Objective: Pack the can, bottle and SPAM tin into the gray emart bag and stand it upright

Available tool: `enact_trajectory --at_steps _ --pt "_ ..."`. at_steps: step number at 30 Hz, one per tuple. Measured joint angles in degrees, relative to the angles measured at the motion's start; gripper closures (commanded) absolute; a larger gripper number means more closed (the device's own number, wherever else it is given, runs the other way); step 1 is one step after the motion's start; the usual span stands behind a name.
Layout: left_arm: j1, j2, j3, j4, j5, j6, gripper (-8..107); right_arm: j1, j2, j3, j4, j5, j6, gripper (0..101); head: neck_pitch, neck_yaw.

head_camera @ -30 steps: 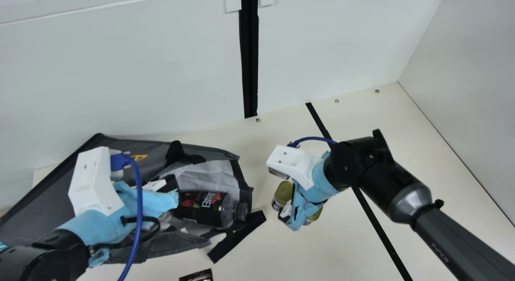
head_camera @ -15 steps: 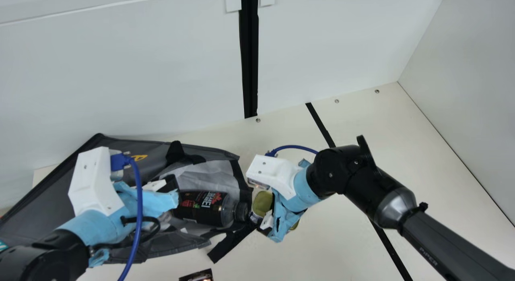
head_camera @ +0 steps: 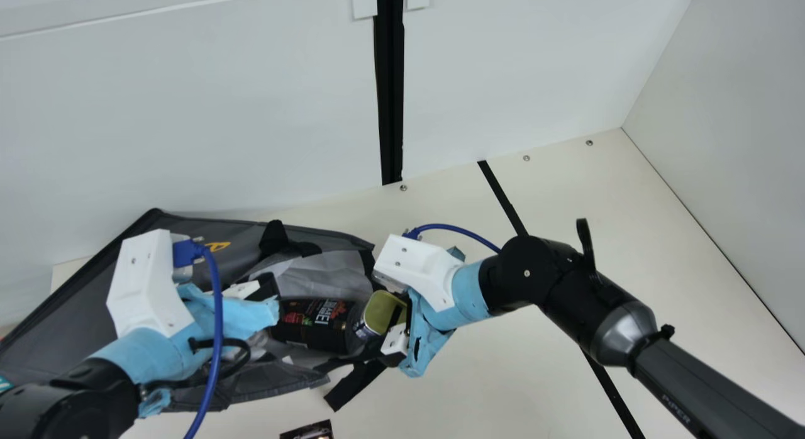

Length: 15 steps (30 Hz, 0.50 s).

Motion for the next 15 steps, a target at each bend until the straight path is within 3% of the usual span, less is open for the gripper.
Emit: enact_trajectory --at_steps 15 --pt "0.0 0.0 0.0 0.0 0.0 0.0 107 -0.4 -0.3 1.6 14.9 -1.6 -13.1 101 0.0 0.0"
